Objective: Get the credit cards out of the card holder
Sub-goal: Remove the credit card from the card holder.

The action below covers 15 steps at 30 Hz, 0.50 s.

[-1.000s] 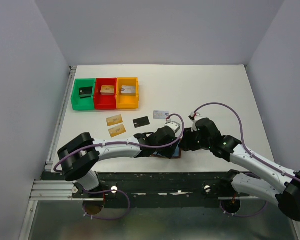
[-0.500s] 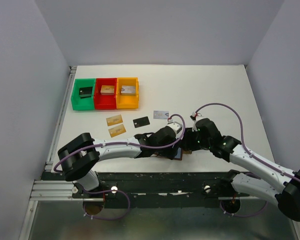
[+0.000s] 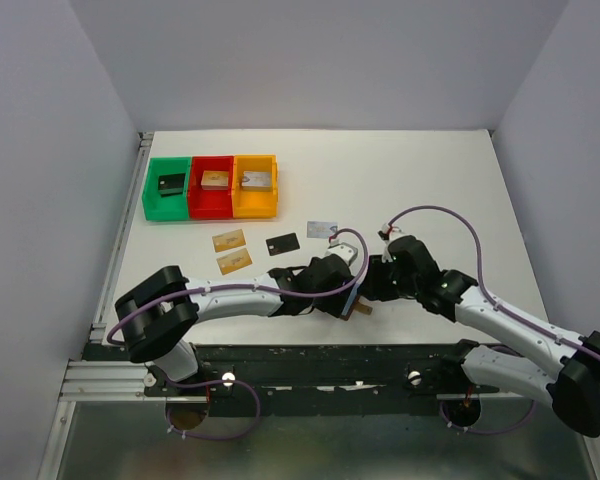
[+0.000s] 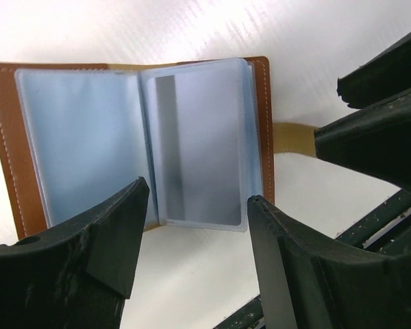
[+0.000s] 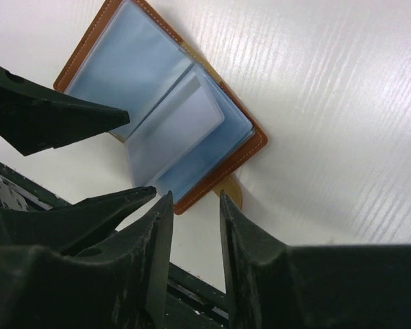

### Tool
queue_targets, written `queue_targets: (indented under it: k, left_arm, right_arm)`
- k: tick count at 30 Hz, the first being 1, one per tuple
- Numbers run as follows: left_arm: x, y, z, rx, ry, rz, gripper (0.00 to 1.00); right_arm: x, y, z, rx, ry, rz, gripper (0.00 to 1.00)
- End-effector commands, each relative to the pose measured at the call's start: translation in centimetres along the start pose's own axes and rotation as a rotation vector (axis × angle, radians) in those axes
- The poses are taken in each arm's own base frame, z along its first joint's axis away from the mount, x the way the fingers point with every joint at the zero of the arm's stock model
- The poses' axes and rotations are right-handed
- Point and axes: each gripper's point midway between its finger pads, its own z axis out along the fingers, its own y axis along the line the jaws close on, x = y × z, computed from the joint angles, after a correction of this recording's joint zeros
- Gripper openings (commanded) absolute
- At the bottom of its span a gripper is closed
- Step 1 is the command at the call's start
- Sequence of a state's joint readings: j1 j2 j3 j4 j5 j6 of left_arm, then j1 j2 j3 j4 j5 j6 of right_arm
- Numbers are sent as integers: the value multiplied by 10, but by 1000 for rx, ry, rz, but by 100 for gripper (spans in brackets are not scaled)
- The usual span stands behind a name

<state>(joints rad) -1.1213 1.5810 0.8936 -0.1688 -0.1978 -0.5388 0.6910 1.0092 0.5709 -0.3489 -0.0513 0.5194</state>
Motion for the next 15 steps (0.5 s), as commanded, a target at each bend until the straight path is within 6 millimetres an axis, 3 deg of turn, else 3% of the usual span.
queue_targets:
  k: [1,6,15]
  left_arm:
    - [-6,10,-9,-52,-46,-20,72]
    - [-8,13,-12,-68,-58,-24,72]
    - [-12,21,-14,-114,-83,-42,72]
  right_arm:
    - [-1,6,7,-34,7,13,36]
    - [3,9,16,-50,44,16,23]
    - [7,12,26,-70,71,22,21]
